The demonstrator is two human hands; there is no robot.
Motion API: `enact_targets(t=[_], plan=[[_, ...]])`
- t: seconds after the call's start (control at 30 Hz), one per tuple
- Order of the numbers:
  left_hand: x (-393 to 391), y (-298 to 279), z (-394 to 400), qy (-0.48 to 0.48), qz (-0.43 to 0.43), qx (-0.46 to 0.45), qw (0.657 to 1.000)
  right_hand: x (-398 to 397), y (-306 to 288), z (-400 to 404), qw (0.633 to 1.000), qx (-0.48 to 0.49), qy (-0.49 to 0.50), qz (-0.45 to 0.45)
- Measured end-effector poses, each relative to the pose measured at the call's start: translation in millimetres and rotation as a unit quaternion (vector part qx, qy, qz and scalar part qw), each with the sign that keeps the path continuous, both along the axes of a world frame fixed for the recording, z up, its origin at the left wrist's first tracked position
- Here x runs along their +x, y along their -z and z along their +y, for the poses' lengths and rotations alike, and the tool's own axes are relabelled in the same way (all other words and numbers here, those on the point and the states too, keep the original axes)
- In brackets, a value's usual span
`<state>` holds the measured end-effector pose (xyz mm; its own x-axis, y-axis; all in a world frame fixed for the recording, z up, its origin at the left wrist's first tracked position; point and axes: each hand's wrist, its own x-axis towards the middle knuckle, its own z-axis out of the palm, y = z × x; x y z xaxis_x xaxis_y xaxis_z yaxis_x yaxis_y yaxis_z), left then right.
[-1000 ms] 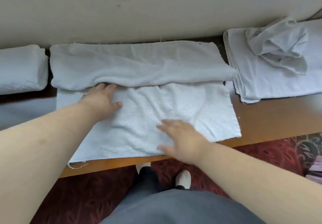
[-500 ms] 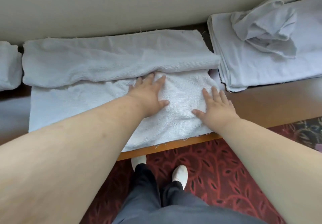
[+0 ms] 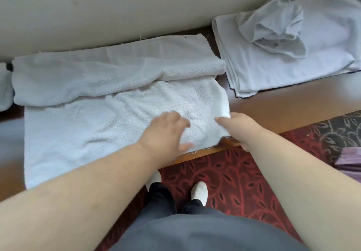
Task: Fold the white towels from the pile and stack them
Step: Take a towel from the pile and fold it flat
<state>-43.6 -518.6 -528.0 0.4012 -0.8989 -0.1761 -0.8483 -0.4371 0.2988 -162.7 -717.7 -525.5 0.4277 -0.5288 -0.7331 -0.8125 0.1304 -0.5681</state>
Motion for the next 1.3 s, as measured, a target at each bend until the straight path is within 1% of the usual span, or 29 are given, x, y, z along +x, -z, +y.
enact_targets(t=[0.03, 0.07, 0.1, 0.13, 0.17, 0.23, 0.3, 0.37, 0.4, 0.43, 0.47, 0.5, 0.57, 0.67, 0.73, 0.8, 0.87, 0.97, 1.03, 1.13, 1.17, 1.2, 1.23, 1.27, 1.3], plan=[[-19, -1, 4, 0.025, 0.004, 0.021, 0.999, 2, -7, 2, 0.993, 0.090, 0.068, -0.044], [-34, -1, 6, 0.024, 0.007, 0.055, 0.998, 4, -14, 3, 0.970, 0.186, 0.128, -0.086], [-46, -2, 6, -0.002, 0.015, 0.083, 0.996, 7, -21, 2, 0.939, 0.267, 0.176, -0.129], [-54, -3, 2, -0.039, 0.028, 0.089, 0.995, 10, -26, 0, 0.907, 0.324, 0.211, -0.167], [-56, -5, -3, -0.077, 0.047, 0.074, 0.993, 13, -31, -1, 0.883, 0.356, 0.234, -0.197], [-49, -15, -17, -0.149, 0.078, -0.004, 0.986, 20, -35, -4, 0.856, 0.382, 0.255, -0.239], [-27, -30, -30, -0.234, 0.119, -0.076, 0.962, 26, -35, -5, 0.835, 0.385, 0.285, -0.272], [1, -49, -39, -0.291, 0.137, -0.108, 0.941, 29, -29, -5, 0.822, 0.348, 0.356, -0.278], [15, -59, -42, -0.308, 0.134, -0.116, 0.935, 31, -24, -1, 0.828, 0.320, 0.384, -0.255], [28, -69, -43, -0.315, 0.126, -0.118, 0.933, 31, -17, 4, 0.843, 0.294, 0.396, -0.215], [40, -78, -45, -0.317, 0.122, -0.119, 0.933, 32, -9, 11, 0.862, 0.280, 0.385, -0.174], [49, -85, -45, -0.318, 0.125, -0.122, 0.932, 34, -2, 20, 0.882, 0.273, 0.356, -0.144], [62, -96, -44, -0.319, 0.134, -0.135, 0.928, 45, 5, 38, 0.915, 0.269, 0.274, -0.123], [69, -105, -40, -0.322, 0.138, -0.142, 0.926, 66, 3, 59, 0.941, 0.254, 0.199, -0.102], [69, -105, -39, -0.313, 0.140, -0.140, 0.929, 81, 3, 70, 0.959, 0.224, 0.156, -0.076], [67, -104, -40, -0.298, 0.139, -0.129, 0.936, 91, 5, 80, 0.967, 0.217, 0.124, -0.053], [66, -103, -42, -0.288, 0.143, -0.119, 0.939, 99, 7, 85, 0.968, 0.218, 0.115, -0.057], [68, -101, -44, -0.287, 0.152, -0.105, 0.940, 98, 11, 80, 0.978, 0.134, 0.132, -0.092], [70, -100, -44, -0.289, 0.156, -0.099, 0.939, 87, 9, 74, 0.978, 0.087, 0.155, -0.110], [70, -100, -45, -0.286, 0.158, -0.100, 0.940, 64, 5, 63, 0.982, -0.019, 0.158, -0.105], [69, -101, -46, -0.286, 0.159, -0.101, 0.940, 59, 5, 60, 0.980, -0.032, 0.165, -0.102], [67, -102, -47, -0.286, 0.157, -0.100, 0.940, 54, 4, 56, 0.978, -0.015, 0.181, -0.107], [66, -103, -49, -0.284, 0.154, -0.099, 0.941, 49, 6, 52, 0.972, 0.037, 0.203, -0.112], [65, -104, -51, -0.281, 0.152, -0.098, 0.943, 47, 5, 49, 0.956, 0.130, 0.234, -0.118], [63, -105, -53, -0.278, 0.150, -0.097, 0.944, 40, 3, 43, 0.929, 0.228, 0.260, -0.134]])
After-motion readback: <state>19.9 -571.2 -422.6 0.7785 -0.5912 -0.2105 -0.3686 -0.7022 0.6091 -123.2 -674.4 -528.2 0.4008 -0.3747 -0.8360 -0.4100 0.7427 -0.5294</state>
